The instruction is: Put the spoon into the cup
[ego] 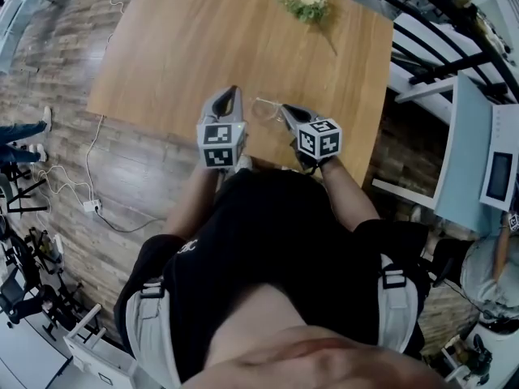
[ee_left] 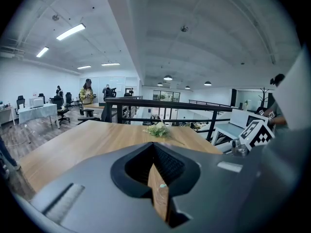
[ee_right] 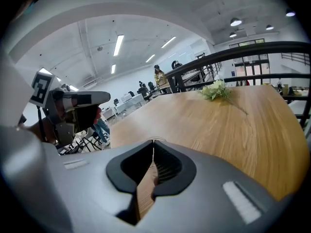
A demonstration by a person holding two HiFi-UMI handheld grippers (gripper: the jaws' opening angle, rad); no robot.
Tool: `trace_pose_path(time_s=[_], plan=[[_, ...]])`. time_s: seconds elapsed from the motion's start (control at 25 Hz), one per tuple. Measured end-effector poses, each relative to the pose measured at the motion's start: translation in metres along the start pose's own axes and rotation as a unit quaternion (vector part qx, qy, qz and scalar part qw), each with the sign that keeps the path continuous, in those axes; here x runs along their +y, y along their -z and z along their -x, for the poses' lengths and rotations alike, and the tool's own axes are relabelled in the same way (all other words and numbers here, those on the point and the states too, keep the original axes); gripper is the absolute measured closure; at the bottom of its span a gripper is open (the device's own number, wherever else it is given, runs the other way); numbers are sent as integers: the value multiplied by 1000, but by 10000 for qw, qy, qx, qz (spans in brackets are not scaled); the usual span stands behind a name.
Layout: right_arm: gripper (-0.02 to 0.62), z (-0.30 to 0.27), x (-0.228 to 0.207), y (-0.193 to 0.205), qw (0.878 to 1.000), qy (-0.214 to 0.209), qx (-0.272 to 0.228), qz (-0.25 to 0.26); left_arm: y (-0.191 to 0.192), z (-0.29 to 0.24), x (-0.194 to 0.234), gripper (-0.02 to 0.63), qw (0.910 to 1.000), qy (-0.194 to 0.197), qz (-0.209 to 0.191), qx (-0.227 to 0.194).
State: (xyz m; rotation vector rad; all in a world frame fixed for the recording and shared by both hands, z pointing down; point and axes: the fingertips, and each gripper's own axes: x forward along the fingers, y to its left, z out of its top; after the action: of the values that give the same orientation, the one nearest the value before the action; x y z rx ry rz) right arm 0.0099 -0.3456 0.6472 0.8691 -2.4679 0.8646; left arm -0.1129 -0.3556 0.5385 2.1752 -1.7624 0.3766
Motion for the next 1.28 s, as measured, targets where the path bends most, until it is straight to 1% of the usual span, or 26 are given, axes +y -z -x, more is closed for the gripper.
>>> trace_pose_path(time_s=[0.12, 0.4, 0.64, 0.84, 1.04, 1.12, 1.28], plan=[[589, -7, -3, 2, 9998, -50, 102, -182, 0, 0, -1, 595, 10000, 11, -2, 16], [591, -20, -6, 6, 9994, -109, 191, -269, 2, 2, 0, 595, 10000, 9, -33, 45], [588, -26, -9, 19, 9984, 109, 508, -236, 7, 4, -3, 595, 10000, 3, -44, 72], [588, -29, -8, 22, 9978, 167, 543, -350, 7, 4, -1, 595, 10000, -9, -34, 71], [584, -36, -6, 27, 9973, 23, 641, -349, 9, 2, -1, 595, 9999, 10, -31, 97], [574, -37, -6, 27, 9974, 10, 657, -309, 8, 2, -2, 594, 9999, 24, -35, 102], [533, -37, -4, 29, 9973, -40, 658, -314, 9, 3, -4, 595, 9999, 37, -44, 104]])
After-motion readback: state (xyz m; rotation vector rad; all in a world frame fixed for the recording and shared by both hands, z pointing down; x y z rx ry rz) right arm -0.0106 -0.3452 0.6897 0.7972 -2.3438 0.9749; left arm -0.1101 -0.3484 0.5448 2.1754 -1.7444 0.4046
